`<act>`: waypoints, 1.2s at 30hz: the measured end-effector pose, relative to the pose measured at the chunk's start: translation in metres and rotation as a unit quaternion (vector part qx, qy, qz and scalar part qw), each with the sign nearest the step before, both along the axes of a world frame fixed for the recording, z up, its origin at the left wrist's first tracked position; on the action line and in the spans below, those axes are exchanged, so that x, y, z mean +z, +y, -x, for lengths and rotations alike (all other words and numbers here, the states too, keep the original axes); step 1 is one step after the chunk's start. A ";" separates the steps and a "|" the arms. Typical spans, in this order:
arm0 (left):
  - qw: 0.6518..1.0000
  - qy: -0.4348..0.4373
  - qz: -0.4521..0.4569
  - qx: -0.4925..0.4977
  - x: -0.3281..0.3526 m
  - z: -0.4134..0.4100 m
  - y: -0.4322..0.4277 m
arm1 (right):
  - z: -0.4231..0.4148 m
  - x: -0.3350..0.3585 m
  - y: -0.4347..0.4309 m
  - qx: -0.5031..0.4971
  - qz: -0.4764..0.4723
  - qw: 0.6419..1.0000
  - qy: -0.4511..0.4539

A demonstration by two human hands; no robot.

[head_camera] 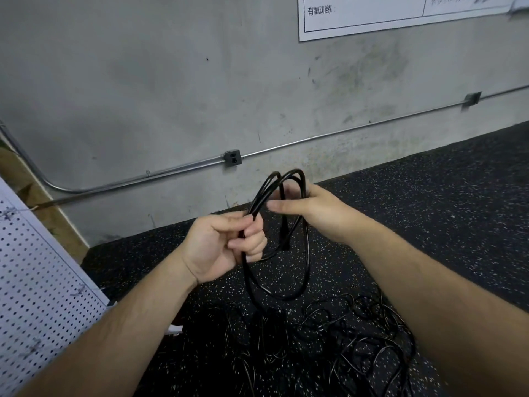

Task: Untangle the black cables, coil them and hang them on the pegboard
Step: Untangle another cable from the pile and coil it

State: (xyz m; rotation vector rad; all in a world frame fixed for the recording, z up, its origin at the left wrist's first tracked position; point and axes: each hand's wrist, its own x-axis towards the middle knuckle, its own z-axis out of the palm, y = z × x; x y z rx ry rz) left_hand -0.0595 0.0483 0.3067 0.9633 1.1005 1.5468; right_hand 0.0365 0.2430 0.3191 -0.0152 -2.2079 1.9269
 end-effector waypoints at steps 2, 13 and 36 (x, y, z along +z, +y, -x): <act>0.999 -0.037 -0.002 -0.017 0.001 0.000 0.000 | 0.003 -0.006 -0.006 0.058 0.141 0.988 -0.033; 0.975 -0.040 0.005 0.219 0.002 0.008 0.001 | 0.008 -0.003 -0.018 0.000 0.294 0.955 -0.022; 0.997 0.001 0.059 0.046 -0.004 -0.016 0.012 | 0.009 0.007 -0.004 -0.193 -0.429 0.870 0.148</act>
